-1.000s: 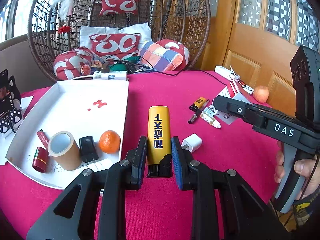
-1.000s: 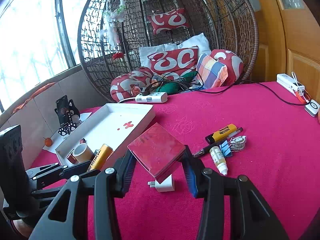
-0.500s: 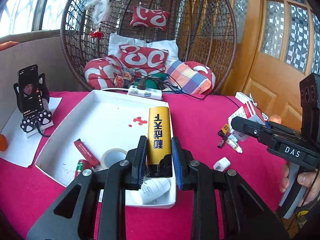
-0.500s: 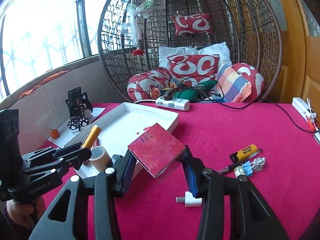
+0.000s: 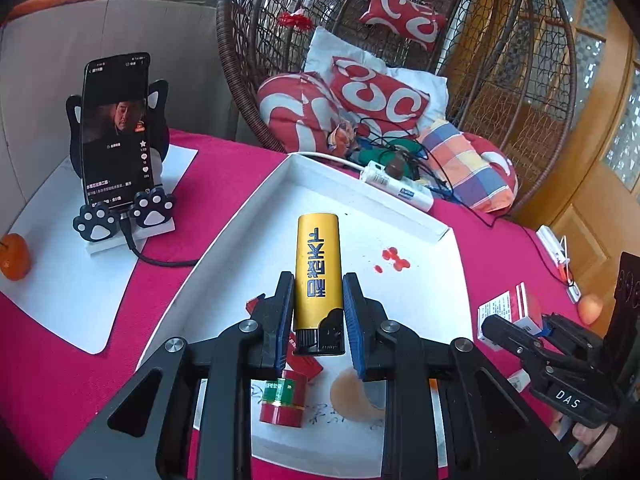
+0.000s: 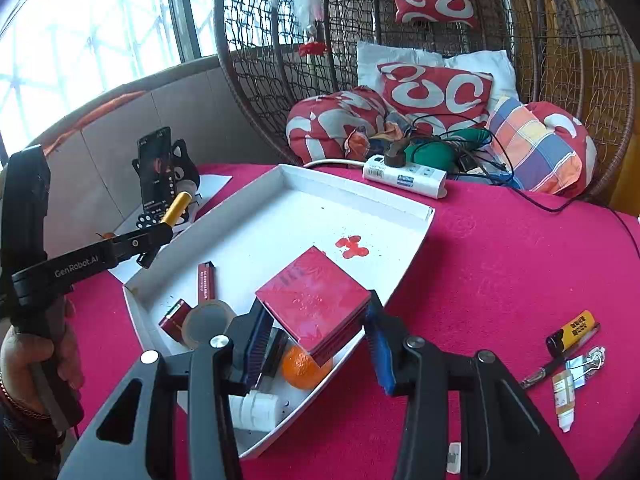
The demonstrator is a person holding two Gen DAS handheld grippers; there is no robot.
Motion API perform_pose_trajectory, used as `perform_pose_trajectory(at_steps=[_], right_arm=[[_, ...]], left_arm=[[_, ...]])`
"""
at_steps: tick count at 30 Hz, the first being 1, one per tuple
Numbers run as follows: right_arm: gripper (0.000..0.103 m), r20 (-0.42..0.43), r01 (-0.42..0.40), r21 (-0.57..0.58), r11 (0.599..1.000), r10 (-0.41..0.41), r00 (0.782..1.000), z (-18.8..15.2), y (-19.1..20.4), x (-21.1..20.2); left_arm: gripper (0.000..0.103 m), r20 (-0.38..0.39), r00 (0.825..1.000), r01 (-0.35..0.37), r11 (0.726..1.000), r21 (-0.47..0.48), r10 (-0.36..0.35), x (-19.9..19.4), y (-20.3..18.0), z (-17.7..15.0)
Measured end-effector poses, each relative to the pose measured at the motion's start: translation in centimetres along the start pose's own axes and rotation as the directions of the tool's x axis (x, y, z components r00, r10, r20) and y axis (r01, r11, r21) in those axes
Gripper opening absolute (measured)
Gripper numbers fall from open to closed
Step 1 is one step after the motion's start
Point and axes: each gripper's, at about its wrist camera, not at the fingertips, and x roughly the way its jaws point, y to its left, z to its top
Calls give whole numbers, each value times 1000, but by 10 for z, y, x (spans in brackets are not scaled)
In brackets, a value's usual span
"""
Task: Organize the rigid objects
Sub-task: 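Carry the lighter and pink box into the white tray and release both, then move both open tools back over the white charger cube and dropper bottle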
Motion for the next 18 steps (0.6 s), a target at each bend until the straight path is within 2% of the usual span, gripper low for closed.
perform_pose_trajectory(at_steps=[3, 6, 7, 8, 9, 10, 11, 13, 18], right_arm=[[45, -18, 2, 24, 1000, -2, 1000, 3, 1, 19], [49, -27, -49, 65, 997, 51, 998, 3, 0, 26], [63, -18, -56, 72, 996, 57, 998, 2, 1, 25], [90, -8, -58, 70, 996, 59, 998, 1, 1, 22], [98, 11, -52, 64, 997, 51, 999, 0, 2, 18], [103, 38, -40, 51, 998, 38, 999, -1, 2, 13], [103, 62, -29, 34, 999, 27, 998, -2, 3, 8], [103, 102, -2, 14, 1000, 1, 995, -6, 1, -2], [103, 194, 50, 42, 998, -57, 979, -15, -10, -35]], left_arm=[[24, -28, 1000, -4, 1000, 3, 4, 12, -3, -3], [24, -39, 999, -3, 1000, -7, 3, 18, -5, -5], [25, -39, 999, -13, 1000, -8, 13, 18, -5, -5], [32, -38, 999, -22, 1000, -10, 22, 18, -5, -6], [40, -35, 999, -30, 999, -16, 30, 18, -4, -6], [66, -28, 999, -43, 999, -23, 42, 16, -3, -6], [90, -15, 998, -55, 998, -30, 55, 14, -3, -7], [103, 25, 997, -77, 996, -41, 78, 7, -4, -8], [103, 86, 990, -107, 994, -34, 110, -10, -18, -11]])
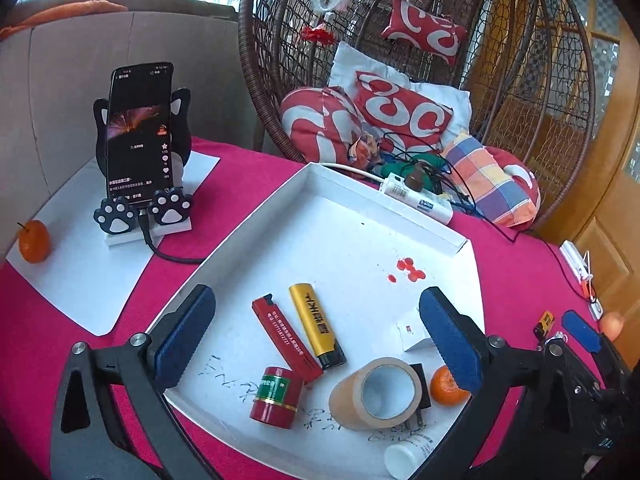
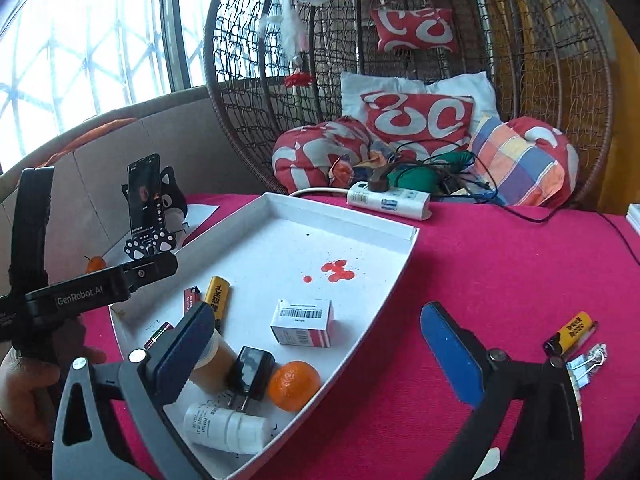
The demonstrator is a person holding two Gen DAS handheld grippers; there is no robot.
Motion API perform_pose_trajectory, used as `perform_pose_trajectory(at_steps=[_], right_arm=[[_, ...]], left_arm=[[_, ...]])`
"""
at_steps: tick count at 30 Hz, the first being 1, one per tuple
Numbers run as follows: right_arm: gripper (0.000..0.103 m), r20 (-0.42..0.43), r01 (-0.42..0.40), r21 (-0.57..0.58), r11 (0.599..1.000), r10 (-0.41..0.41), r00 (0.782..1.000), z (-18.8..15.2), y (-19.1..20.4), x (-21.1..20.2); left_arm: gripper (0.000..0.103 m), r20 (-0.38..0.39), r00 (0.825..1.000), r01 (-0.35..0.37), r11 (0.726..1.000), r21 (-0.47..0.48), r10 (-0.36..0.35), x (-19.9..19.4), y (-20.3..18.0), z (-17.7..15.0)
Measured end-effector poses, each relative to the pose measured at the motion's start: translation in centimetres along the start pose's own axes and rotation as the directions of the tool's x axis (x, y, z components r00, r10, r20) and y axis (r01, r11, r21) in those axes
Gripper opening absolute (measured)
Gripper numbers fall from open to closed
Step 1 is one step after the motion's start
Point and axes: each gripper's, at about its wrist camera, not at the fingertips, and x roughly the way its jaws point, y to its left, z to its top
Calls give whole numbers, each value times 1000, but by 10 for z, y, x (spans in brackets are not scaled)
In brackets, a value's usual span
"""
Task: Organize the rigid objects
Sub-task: 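Move both open tools back over the white charger cube and dropper bottle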
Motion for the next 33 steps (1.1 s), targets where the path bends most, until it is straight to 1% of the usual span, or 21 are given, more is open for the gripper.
perform_pose_trajectory(at_steps=[4, 9, 12, 14, 17, 20, 22, 26, 29, 31, 33], right_arm=[[103, 72, 10, -1, 1000, -10, 997, -2, -7, -28], [103, 118, 53, -24, 998, -50, 992, -4, -14, -46], [103, 144, 45, 4, 999, -45, 989, -10, -23, -61], [103, 170, 45, 39, 998, -51, 984, -13, -32, -73], [103, 232, 51, 92, 994, -71, 970, -14, -47, -97], [103, 284, 67, 130, 989, -102, 954, -11, -63, -120], [103, 307, 84, 167, 982, -133, 942, -11, -75, -132], [103, 310, 101, 259, 961, -182, 933, -18, -102, -141], [103, 291, 124, 313, 942, -220, 931, -27, -119, -140], [103, 268, 139, 329, 934, -234, 935, -32, -128, -138], [103, 248, 174, 335, 926, -265, 932, -38, -137, -139]], left_arm=[[103, 22, 1000, 0, 1000, 28, 0, -11, -15, -6], [103, 36, 999, 5, 999, 33, -6, -23, -32, -20], [103, 48, 998, 50, 998, 27, -51, -36, -44, -33], [103, 65, 995, 69, 997, 45, -72, -45, -54, -40], [103, 78, 992, 94, 991, 96, -101, -55, -73, -42], [103, 85, 985, 135, 980, 147, -149, -65, -92, -47], [103, 62, 981, 170, 969, 182, -184, -65, -106, -55], [103, -41, 971, 239, 935, 260, -237, -51, -139, -80], [103, -109, 963, 268, 903, 335, -246, -40, -166, -100], [103, -152, 958, 284, 879, 383, -243, -33, -182, -112], [103, -191, 953, 297, 858, 418, -237, -23, -195, -121]])
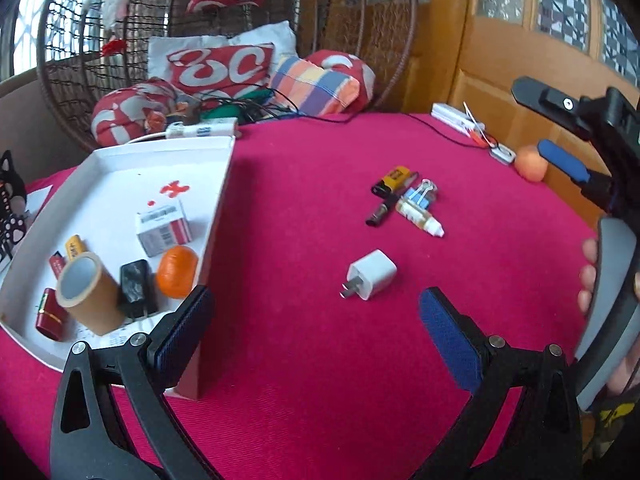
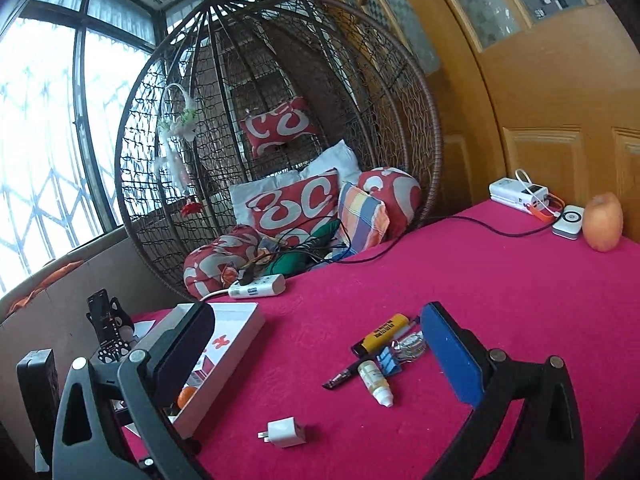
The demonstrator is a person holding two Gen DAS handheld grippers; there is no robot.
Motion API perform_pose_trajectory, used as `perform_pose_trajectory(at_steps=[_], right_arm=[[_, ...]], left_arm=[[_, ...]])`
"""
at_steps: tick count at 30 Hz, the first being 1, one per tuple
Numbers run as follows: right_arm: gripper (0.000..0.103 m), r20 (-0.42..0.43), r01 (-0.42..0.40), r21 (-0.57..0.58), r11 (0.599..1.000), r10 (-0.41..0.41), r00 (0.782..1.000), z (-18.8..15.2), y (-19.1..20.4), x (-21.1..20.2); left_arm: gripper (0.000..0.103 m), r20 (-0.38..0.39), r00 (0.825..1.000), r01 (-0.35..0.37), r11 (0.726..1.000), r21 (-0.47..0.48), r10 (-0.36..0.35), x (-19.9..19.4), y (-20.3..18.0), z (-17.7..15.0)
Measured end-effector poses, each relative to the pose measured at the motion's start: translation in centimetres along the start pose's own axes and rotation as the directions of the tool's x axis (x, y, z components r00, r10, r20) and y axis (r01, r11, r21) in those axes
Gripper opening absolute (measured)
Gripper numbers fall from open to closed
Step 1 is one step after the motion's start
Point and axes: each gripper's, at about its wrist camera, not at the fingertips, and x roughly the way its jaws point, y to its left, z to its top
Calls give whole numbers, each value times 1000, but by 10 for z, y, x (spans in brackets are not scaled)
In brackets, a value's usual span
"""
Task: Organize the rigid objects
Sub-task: 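Move both open tools back over the white charger cube and dropper bottle, then grasp the white charger cube with the left tool while the right tool grasps the dropper bottle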
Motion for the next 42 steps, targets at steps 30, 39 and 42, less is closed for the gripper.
perform_pose_trajectory(at_steps=[30, 39, 42], right_arm=[[19, -520, -25, -275, 961, -126, 845, -58, -19, 107], [19, -384, -66, -123, 990, 14, 923, -36, -21, 54], [19, -342, -101, -121, 988, 54, 938, -24, -11, 39]], left_arm=[[36, -169, 977, 160, 969, 186, -128, 70, -39, 2], [36, -65, 985, 170, 977, 129, -162, 24, -38, 8], [36, -32, 987, 159, 980, 121, -156, 10, -37, 12]])
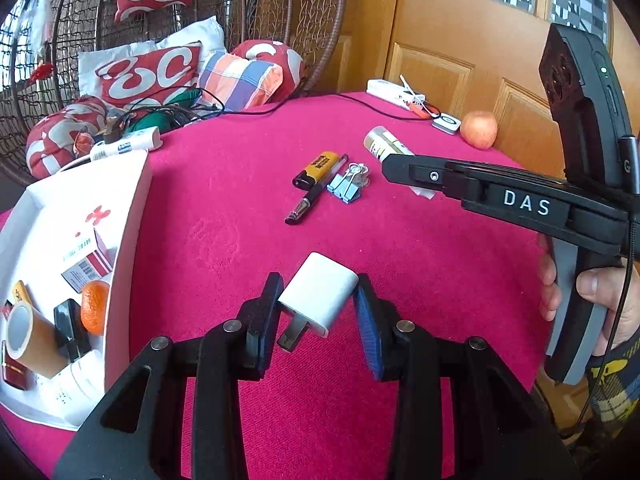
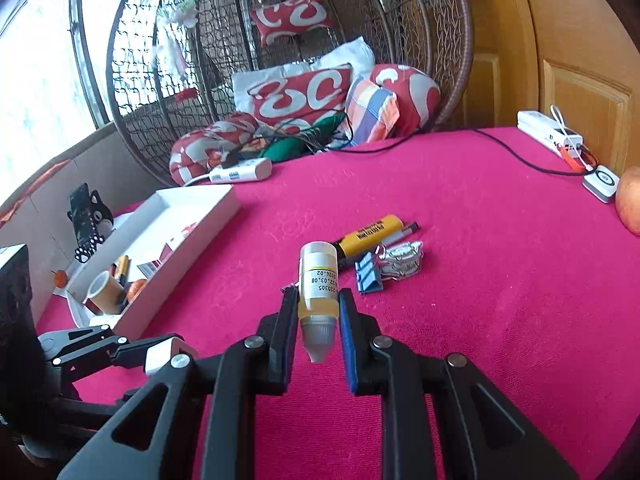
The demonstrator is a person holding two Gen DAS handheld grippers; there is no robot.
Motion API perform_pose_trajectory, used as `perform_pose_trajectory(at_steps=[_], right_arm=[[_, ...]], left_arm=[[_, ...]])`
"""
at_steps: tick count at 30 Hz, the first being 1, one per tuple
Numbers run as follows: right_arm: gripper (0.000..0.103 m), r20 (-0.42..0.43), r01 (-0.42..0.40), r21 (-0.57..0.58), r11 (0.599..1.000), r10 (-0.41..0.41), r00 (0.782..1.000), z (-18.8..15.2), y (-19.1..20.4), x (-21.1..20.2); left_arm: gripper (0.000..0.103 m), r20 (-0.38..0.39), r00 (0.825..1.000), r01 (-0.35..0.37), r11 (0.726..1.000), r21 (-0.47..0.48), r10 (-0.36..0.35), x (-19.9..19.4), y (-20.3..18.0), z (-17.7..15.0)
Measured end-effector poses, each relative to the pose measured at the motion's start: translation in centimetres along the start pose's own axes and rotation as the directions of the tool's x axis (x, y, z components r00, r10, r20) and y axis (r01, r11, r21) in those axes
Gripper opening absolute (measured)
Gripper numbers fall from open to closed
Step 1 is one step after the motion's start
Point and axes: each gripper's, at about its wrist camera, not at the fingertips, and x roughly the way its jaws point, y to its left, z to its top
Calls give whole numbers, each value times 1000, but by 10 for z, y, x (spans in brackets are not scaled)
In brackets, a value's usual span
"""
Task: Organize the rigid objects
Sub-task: 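Carry the charger cube and dropper bottle into the tray and release both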
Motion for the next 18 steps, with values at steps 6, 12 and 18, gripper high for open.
perform_pose_trajectory(at_steps=[6, 12, 18], right_arm=[[19, 46, -46, -47, 998, 48, 998, 7, 25, -17], [19, 59, -67, -79, 995, 71, 996, 7, 42, -21], [19, 77, -83, -127, 988, 93, 993, 9, 61, -28]], left_arm=[[36, 43, 998, -44, 998, -43, 46, -18, 12, 5], [36, 87, 994, -64, 995, -81, 71, -32, 26, 4], [36, 182, 976, -103, 990, -99, 120, -54, 33, 2]])
